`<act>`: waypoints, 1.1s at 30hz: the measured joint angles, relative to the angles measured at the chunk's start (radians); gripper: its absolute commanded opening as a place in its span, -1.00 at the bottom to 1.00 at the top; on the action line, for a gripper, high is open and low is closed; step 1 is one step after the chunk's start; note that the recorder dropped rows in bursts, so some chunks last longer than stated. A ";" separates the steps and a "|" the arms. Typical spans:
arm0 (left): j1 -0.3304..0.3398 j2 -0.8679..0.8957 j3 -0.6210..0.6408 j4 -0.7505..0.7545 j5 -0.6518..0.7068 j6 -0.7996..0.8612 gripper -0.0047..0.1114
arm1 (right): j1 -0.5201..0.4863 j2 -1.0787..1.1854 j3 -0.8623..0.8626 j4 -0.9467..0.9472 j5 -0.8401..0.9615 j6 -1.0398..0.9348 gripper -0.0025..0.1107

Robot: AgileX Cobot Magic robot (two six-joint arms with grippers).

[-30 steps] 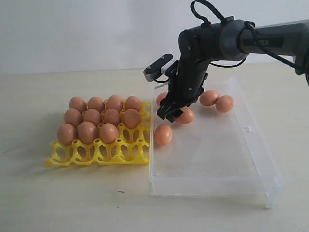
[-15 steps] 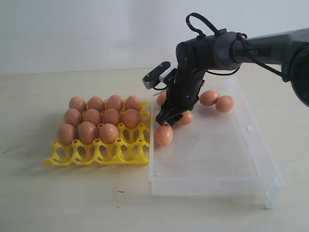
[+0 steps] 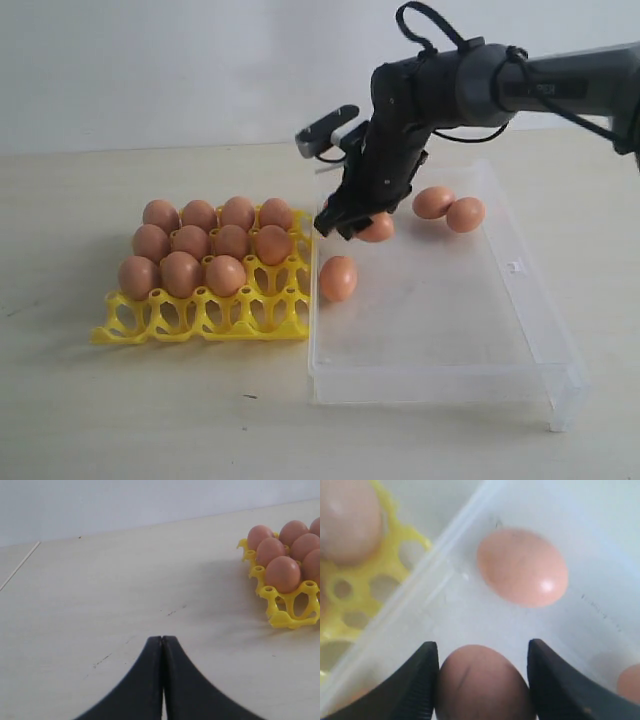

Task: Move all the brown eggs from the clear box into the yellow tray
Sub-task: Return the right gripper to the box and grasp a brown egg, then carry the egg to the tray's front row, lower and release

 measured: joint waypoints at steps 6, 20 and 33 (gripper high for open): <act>0.000 0.000 0.000 0.000 0.000 0.000 -0.92 | 0.015 -0.240 0.281 0.223 -0.442 0.015 -0.96; 0.000 0.000 0.000 0.000 0.000 0.000 -0.92 | 0.249 -0.244 0.675 0.250 -1.343 0.265 -0.96; 0.000 0.000 0.000 0.000 0.000 0.000 -0.92 | 0.278 -0.155 0.675 0.242 -1.391 0.270 -0.96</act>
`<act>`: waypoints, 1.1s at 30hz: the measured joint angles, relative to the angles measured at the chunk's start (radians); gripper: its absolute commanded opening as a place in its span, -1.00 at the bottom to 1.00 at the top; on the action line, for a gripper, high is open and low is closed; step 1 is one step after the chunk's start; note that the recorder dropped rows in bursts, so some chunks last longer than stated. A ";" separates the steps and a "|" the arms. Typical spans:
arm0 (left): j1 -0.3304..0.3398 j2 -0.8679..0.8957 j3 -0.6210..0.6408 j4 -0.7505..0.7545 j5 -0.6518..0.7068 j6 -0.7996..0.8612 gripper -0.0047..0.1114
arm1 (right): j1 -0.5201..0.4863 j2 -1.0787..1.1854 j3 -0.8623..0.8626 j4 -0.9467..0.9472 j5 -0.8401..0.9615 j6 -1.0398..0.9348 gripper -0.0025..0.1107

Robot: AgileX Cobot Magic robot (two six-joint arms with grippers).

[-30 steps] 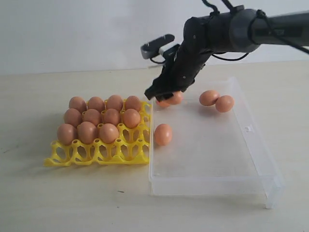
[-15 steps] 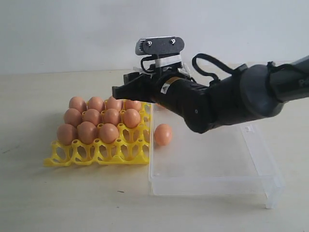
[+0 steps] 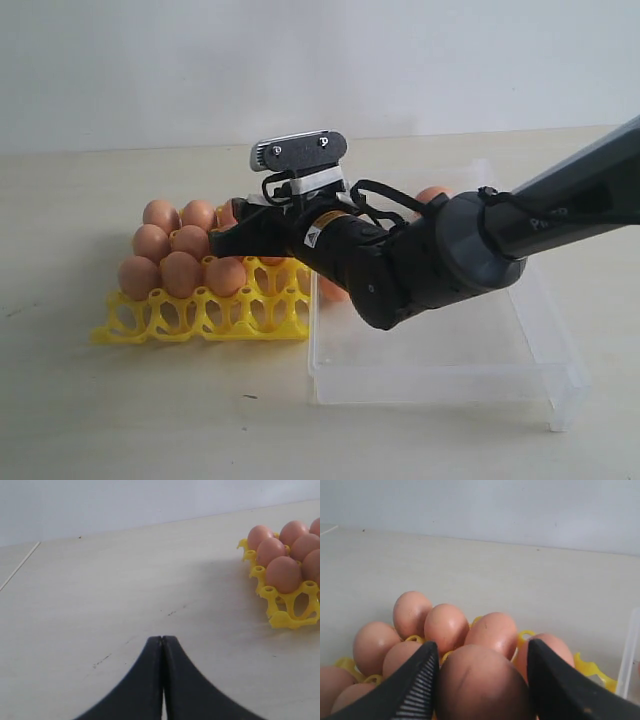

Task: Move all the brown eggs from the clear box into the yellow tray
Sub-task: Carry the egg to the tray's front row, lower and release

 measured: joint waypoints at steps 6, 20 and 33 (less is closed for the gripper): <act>0.000 0.000 0.000 0.000 0.000 0.000 -0.92 | 0.000 0.016 0.000 0.000 -0.002 0.000 -0.96; 0.000 0.000 0.000 0.000 0.000 0.000 -0.92 | 0.001 0.016 0.000 0.000 0.003 -0.002 -0.96; 0.000 0.000 0.000 0.000 0.000 0.000 -0.92 | 0.012 0.016 0.000 0.000 0.074 -0.004 -0.96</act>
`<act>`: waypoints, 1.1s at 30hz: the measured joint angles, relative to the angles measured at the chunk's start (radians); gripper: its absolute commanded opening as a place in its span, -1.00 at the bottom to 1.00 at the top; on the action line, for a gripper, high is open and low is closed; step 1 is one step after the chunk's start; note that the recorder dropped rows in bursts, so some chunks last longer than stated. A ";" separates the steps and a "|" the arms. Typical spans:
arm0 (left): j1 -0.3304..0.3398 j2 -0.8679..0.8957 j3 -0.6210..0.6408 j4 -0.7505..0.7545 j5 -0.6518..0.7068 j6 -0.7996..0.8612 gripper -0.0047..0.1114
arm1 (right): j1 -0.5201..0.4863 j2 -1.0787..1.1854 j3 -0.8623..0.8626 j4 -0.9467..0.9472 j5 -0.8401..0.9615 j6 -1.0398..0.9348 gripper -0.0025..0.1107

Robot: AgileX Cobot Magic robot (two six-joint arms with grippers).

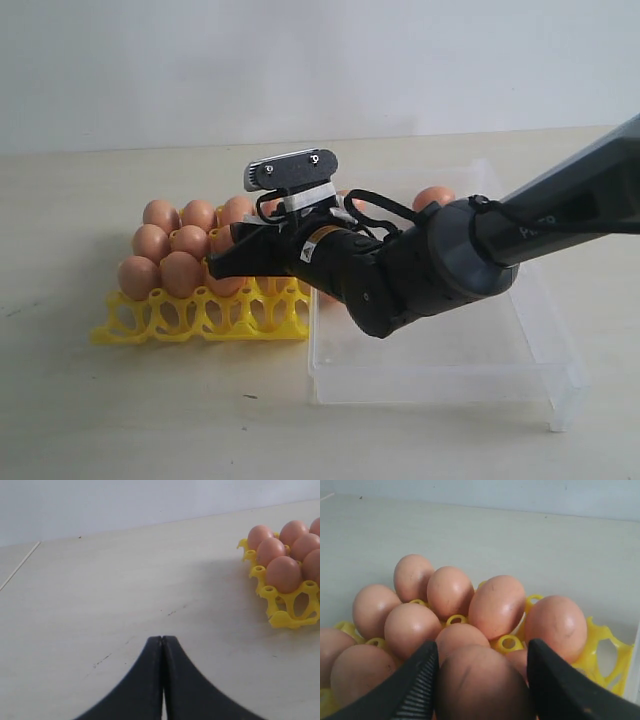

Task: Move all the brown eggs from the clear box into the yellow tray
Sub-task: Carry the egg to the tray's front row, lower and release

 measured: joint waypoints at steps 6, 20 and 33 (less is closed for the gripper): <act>0.000 0.000 0.000 0.000 0.000 0.000 -0.92 | 0.000 0.000 0.000 0.000 0.026 -0.024 -0.96; 0.000 0.000 0.000 0.000 0.000 0.000 -0.92 | 0.000 0.000 0.000 0.000 0.032 -0.039 -0.03; 0.000 0.000 0.000 0.000 0.000 0.000 -0.92 | 0.000 -0.047 0.000 0.009 0.034 -0.040 0.13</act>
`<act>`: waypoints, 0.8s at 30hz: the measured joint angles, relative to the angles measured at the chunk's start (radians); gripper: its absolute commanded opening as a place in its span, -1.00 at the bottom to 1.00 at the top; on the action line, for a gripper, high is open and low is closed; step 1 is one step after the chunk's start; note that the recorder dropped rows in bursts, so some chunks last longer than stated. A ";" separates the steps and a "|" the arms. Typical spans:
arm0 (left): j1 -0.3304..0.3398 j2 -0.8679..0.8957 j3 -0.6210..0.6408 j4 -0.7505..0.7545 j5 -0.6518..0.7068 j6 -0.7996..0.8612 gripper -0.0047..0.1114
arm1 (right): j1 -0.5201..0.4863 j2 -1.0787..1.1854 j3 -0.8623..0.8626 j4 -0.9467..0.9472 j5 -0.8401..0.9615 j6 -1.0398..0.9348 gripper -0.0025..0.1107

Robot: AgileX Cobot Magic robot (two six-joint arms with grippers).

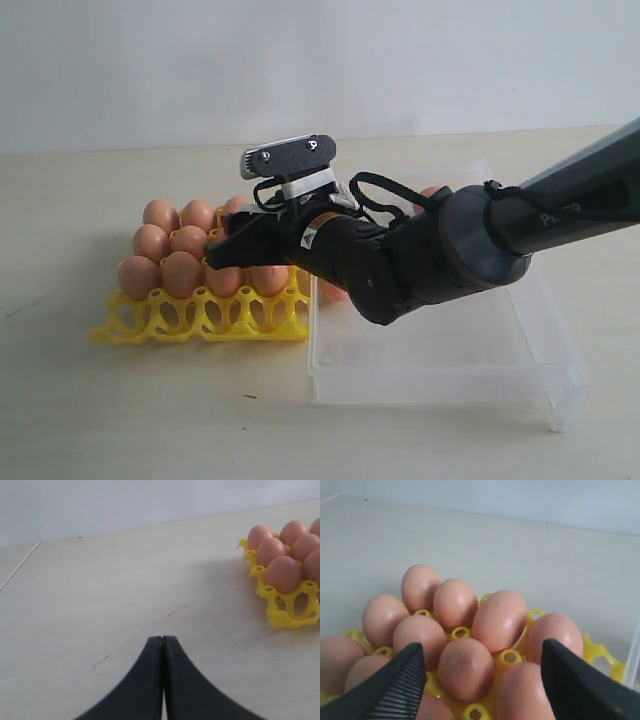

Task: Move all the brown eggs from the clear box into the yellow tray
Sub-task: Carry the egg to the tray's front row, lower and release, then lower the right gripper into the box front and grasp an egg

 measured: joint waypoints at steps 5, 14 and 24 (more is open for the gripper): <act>0.000 0.000 0.000 0.000 0.000 0.000 -0.92 | 0.000 -0.074 0.000 0.058 0.080 -0.036 -0.72; 0.000 0.000 0.000 0.000 0.000 0.000 -0.92 | -0.099 -0.272 -0.008 0.170 0.461 -0.245 -0.96; 0.000 0.000 0.000 0.000 0.000 0.000 -0.92 | -0.305 -0.201 -0.189 0.194 1.010 -0.180 -0.56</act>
